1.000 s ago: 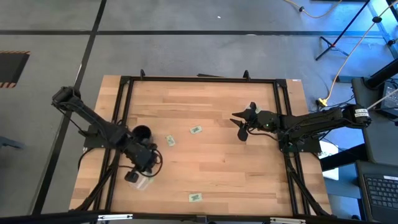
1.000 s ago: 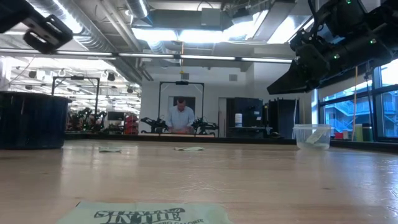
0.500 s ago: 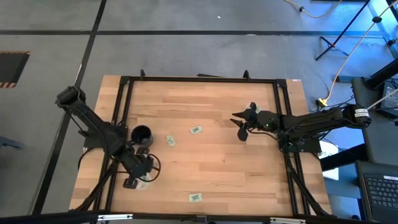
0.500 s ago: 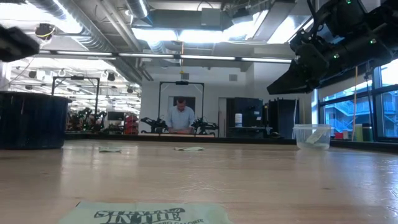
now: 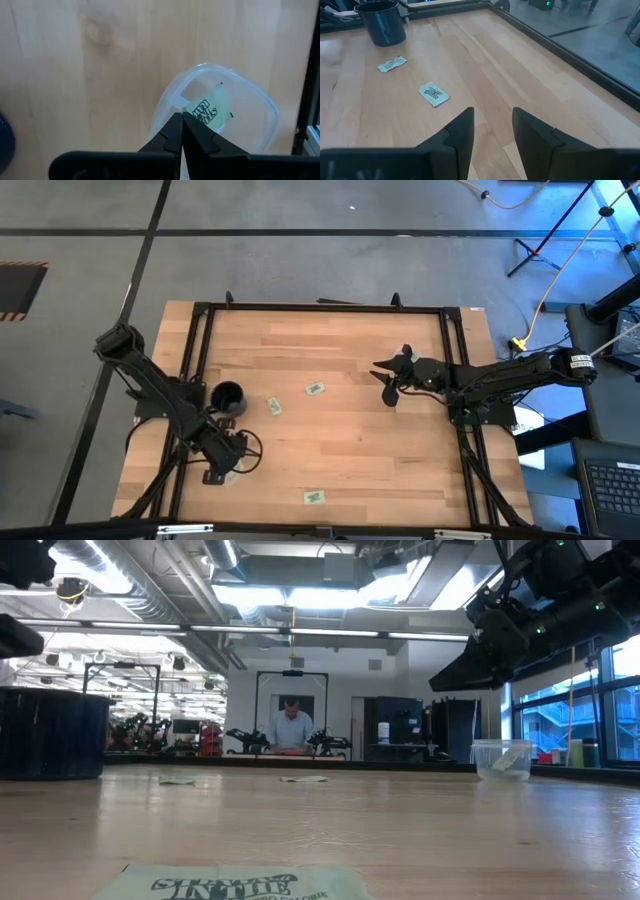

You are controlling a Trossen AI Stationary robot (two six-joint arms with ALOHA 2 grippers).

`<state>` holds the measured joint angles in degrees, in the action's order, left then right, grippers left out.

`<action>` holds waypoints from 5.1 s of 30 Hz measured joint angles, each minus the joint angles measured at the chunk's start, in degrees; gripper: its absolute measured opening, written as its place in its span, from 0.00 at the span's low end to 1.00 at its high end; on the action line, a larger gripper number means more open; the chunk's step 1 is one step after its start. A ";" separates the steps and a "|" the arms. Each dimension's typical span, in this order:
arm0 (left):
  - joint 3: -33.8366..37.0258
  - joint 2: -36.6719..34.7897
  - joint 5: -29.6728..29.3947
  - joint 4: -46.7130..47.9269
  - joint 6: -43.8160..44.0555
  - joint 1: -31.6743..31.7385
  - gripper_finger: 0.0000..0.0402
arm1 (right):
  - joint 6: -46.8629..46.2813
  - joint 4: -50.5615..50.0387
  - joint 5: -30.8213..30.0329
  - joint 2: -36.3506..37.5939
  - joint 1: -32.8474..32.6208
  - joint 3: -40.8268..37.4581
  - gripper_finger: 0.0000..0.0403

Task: Pick and place items into bin
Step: Put the light green stevia packet into the bottom transparent bin

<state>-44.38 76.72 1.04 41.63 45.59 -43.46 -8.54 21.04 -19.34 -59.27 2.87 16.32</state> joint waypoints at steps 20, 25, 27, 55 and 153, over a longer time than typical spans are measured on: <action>-0.02 -0.44 -1.17 -1.35 2.70 0.07 0.20 | 0.13 0.13 -0.01 0.00 0.00 0.00 0.34; -0.32 -3.81 0.26 -1.54 3.26 0.50 0.20 | 0.29 0.15 -0.01 0.00 0.00 0.00 0.34; -0.95 -5.90 0.17 -1.78 3.93 0.55 0.20 | 1.36 0.32 -0.02 0.00 0.00 0.00 0.34; -1.75 -5.17 -24.06 -10.76 -28.38 24.33 0.37 | 5.75 3.23 -0.01 0.04 0.00 0.11 0.34; -1.68 -16.73 8.07 -10.13 -3.33 22.12 0.01 | -0.28 -3.98 -0.04 0.00 0.01 0.02 0.34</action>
<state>-46.06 59.99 9.11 31.49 42.26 -21.35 -8.82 17.06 -19.38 -59.27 2.88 16.34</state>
